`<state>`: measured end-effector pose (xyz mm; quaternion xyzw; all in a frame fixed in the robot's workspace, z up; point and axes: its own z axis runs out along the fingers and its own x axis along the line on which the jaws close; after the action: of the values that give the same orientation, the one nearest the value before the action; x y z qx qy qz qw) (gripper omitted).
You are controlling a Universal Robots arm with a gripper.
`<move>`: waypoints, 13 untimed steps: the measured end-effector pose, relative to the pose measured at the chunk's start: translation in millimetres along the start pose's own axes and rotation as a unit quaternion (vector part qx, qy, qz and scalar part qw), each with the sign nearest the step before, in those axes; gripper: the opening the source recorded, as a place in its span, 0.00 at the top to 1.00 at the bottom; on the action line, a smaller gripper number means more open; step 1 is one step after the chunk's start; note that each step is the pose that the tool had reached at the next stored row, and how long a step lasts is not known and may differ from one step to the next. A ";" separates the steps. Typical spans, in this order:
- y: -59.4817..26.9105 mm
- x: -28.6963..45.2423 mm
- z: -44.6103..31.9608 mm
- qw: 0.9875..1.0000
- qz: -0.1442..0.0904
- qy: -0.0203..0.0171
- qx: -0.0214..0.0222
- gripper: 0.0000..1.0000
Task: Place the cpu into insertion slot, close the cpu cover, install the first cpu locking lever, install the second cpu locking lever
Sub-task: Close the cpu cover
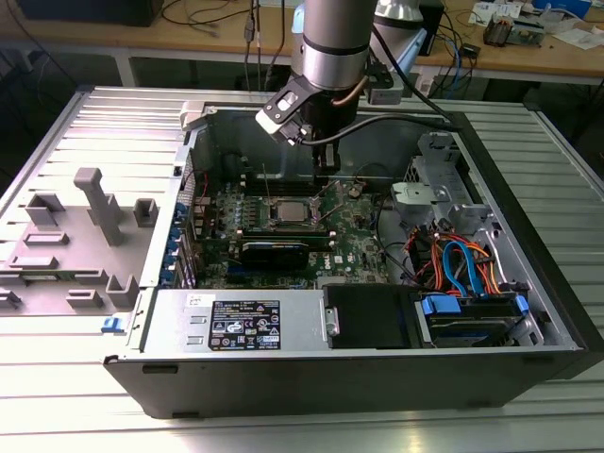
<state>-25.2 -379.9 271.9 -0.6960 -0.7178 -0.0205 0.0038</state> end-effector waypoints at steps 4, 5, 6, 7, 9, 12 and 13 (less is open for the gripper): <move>2.1 0.0 0.1 1.000 0.000 0.000 0.000 0.89; 4.3 -0.1 0.1 1.000 0.000 0.000 0.000 0.89; 6.1 -0.1 0.2 1.000 0.000 0.000 0.000 0.89; 8.2 -0.2 0.3 1.000 0.000 0.000 0.000 0.89; 14.5 -0.4 0.5 1.000 0.000 0.000 0.000 0.89; 21.3 -0.6 0.6 1.000 0.000 0.000 0.000 0.89; 24.1 -0.7 0.7 1.000 0.000 0.000 0.000 0.89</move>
<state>-1.1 -379.9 271.7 -0.6960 -0.7178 -0.0203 0.0041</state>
